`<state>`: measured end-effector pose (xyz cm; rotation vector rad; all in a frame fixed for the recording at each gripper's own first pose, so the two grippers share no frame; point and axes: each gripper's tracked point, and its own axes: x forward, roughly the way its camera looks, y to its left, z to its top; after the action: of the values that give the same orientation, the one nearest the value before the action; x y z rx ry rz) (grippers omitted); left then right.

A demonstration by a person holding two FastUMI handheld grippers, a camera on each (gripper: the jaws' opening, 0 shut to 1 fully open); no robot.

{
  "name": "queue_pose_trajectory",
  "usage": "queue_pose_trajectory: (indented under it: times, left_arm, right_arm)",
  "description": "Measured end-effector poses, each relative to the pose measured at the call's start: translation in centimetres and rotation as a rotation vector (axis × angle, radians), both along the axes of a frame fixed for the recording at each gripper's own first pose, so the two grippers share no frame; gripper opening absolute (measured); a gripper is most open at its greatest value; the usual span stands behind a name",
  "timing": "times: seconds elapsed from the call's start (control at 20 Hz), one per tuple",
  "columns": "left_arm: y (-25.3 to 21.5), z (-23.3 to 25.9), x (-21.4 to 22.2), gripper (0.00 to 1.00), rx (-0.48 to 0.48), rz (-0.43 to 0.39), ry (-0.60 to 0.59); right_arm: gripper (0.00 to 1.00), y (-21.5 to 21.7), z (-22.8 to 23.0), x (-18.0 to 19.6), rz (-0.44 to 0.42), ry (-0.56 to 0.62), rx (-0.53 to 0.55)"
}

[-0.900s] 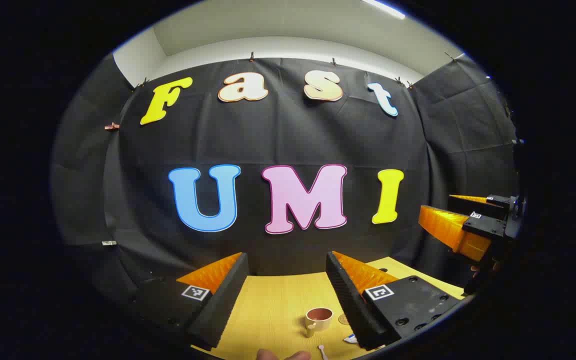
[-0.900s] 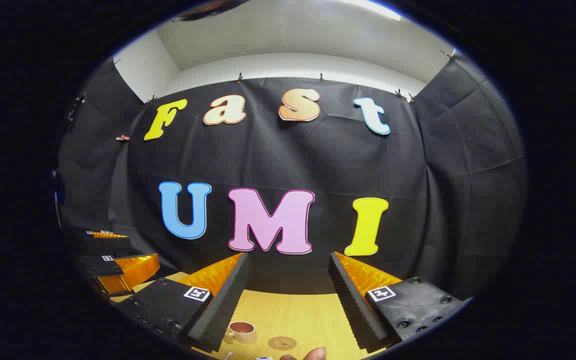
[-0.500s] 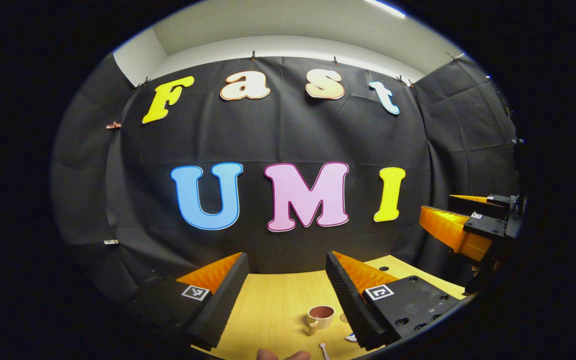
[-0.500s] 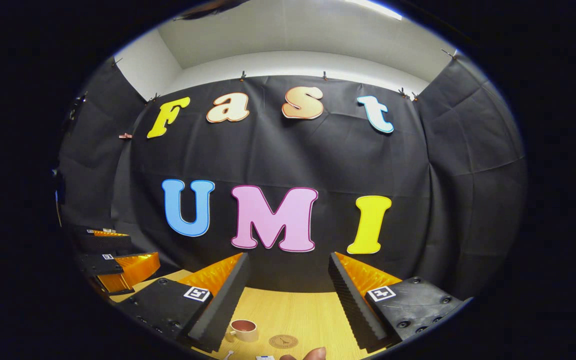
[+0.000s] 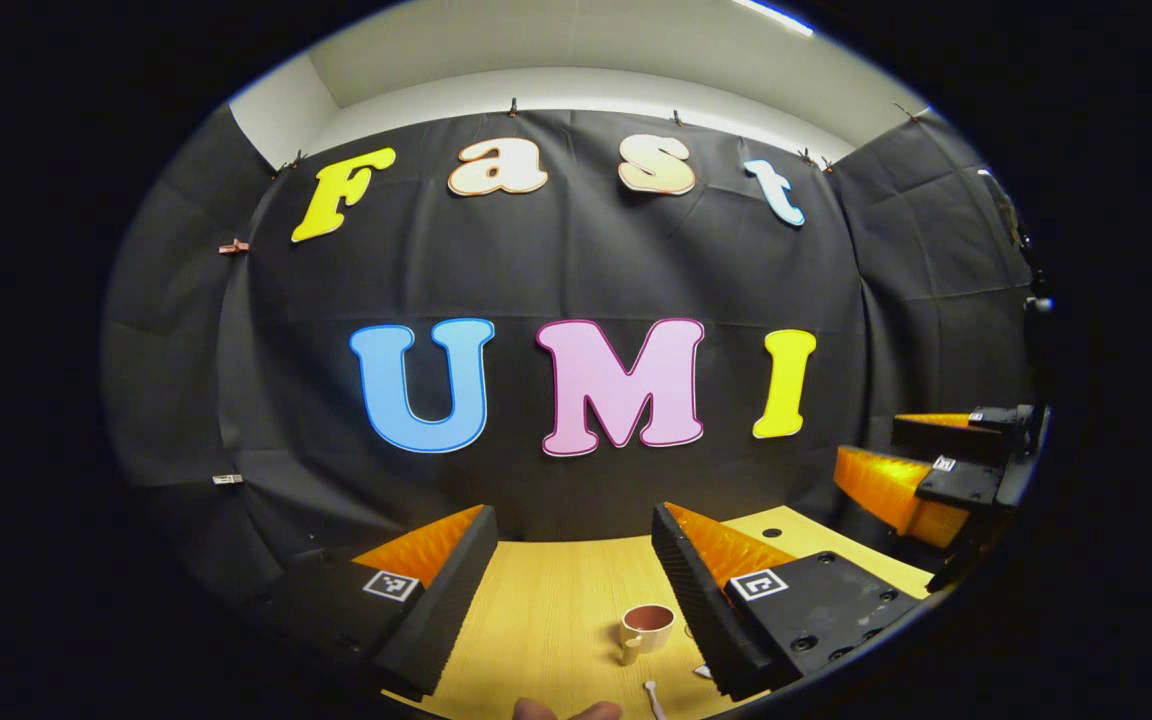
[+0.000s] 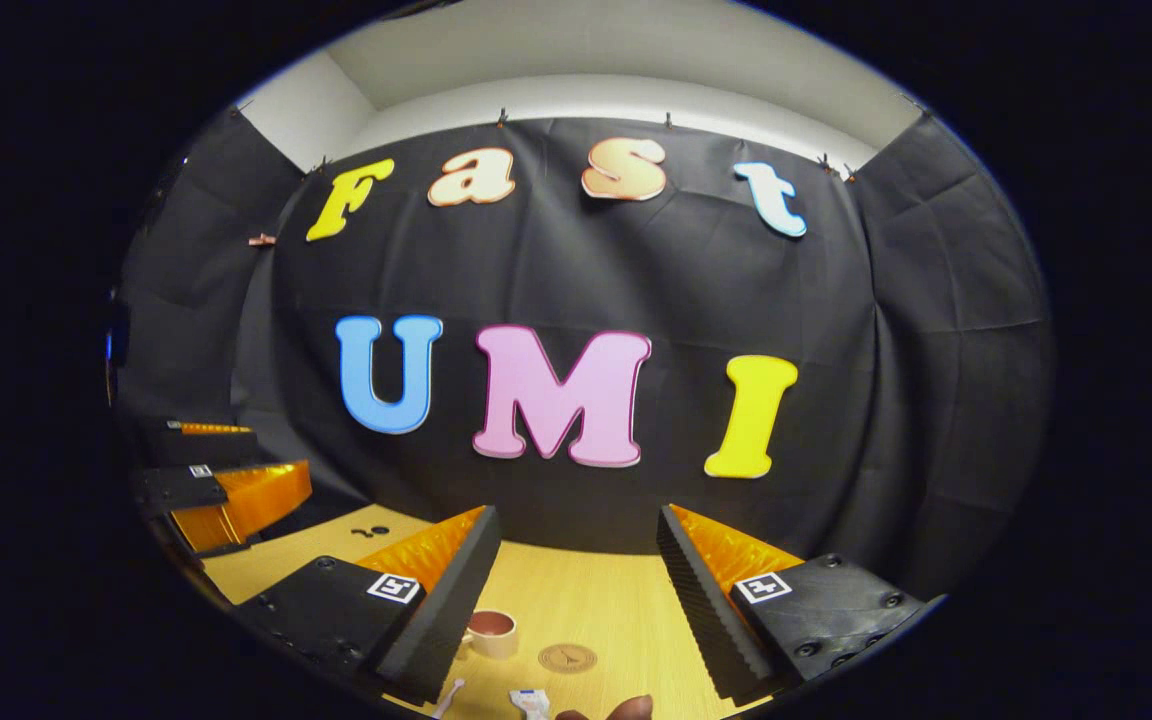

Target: Put the toothbrush and toothpaste on the desktop into the cup, then pick up the cup and place it on the coaster on the desktop.

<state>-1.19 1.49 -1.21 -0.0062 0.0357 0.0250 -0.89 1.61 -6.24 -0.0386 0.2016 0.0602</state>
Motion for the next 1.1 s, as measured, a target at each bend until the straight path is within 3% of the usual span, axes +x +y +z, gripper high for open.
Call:
queue_pose_trajectory:
  times: [0.6,0.95,1.1]
  left_arm:
    - [3.6,-3.3,-2.7,0.97,0.007,0.028,0.097]
    - [5.0,-6.8,-4.4,0.97,0.006,0.039,0.191]
    - [3.3,-9.3,-4.9,0.98,-0.033,-0.016,0.275]
  right_arm:
    - [0.98,1.8,-21.2,-9.4,0.029,0.737,-0.053]
    - [0.96,2.9,-30.9,-11.7,0.099,0.964,-0.098]
    - [0.95,3.0,-33.5,-12.2,0.114,1.059,-0.117]
